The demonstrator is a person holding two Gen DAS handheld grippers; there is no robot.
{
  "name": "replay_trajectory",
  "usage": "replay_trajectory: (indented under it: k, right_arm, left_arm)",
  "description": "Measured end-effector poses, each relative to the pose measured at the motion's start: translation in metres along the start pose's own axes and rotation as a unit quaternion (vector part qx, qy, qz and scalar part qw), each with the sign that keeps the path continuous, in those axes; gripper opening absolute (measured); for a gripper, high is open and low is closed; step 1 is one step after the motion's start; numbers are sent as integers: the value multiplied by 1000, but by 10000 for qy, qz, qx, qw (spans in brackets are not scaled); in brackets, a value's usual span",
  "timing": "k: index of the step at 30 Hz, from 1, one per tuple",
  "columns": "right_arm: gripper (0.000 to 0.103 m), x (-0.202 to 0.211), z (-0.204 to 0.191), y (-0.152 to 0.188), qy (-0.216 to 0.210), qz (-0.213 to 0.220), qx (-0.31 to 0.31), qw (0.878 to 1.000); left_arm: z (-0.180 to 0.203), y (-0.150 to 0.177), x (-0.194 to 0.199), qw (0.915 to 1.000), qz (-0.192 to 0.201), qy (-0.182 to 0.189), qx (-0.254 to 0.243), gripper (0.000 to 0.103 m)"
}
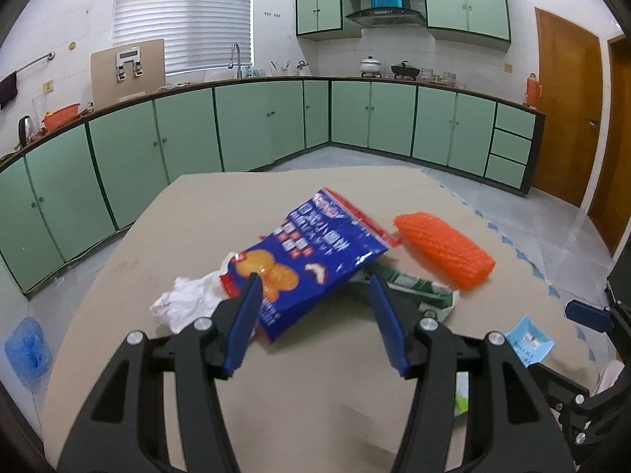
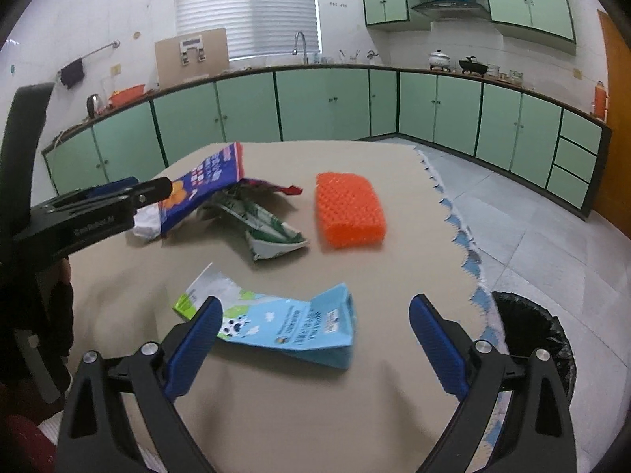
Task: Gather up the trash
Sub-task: 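Move the right gripper back over the table toward the light-blue milk carton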
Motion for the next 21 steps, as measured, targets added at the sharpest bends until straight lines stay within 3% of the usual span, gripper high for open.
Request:
replay_trajectory:
  k: [11, 21]
  right_arm:
    - [96, 2, -19, 7, -18, -52, 72, 10000]
    - [97, -16, -24, 18, 277, -208, 319, 9989]
  left_arm:
    - [-13, 24, 3, 9998, -204, -58, 61, 55]
    - [-17, 27, 5, 9997, -189, -97, 91, 54]
Point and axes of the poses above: each gripper's, at about its wrist camera, not at the fingertips, and x roughly against the way its jaws point, z to its right, y to its underside, the point moved 7 cm from there along -x, roughly the way its jaws point, and after that the axes turned 14 degrees about y, right-handed, at the moved point
